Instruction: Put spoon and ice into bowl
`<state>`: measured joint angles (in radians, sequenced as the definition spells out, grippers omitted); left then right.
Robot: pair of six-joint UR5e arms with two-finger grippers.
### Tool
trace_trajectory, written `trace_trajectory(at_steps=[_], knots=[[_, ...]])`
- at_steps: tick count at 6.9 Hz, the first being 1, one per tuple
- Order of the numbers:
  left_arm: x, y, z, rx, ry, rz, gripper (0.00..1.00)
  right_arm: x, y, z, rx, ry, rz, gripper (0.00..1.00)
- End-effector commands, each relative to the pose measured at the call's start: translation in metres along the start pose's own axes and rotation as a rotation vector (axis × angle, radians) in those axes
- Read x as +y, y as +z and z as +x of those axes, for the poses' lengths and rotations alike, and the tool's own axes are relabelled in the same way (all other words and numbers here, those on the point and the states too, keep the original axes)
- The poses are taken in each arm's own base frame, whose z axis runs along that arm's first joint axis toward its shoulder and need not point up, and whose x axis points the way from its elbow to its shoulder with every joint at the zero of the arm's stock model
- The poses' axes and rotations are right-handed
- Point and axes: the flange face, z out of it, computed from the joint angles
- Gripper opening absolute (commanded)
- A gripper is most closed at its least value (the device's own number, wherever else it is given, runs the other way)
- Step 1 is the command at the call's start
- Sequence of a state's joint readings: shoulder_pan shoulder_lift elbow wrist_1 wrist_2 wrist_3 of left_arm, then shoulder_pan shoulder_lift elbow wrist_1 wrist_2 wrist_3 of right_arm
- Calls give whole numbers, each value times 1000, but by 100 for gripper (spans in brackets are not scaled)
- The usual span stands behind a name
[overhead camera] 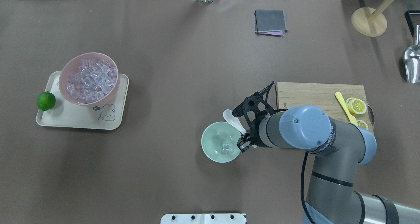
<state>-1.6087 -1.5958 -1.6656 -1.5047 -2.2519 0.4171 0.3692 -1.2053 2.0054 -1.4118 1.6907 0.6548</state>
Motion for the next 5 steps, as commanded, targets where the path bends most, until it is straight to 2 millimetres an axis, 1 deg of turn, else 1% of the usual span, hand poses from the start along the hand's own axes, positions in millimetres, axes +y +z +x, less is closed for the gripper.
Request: trace_trajectory(at_steps=[1, 2, 3, 4, 5], knots=[[-1, 0, 1, 0, 2, 0, 98, 13, -1, -37, 46, -45, -43, 0], [-1, 0, 1, 0, 2, 0, 99, 14, 1, -48, 40, -52, -52, 5], [-1, 0, 1, 0, 2, 0, 98, 13, 1, -55, 35, -43, -51, 52], [0, 0, 0, 1, 0, 1, 98, 9, -1, -58, 29, -15, -44, 77], [0, 0, 0, 1, 0, 1, 99, 7, -3, -61, 31, 28, -45, 99]])
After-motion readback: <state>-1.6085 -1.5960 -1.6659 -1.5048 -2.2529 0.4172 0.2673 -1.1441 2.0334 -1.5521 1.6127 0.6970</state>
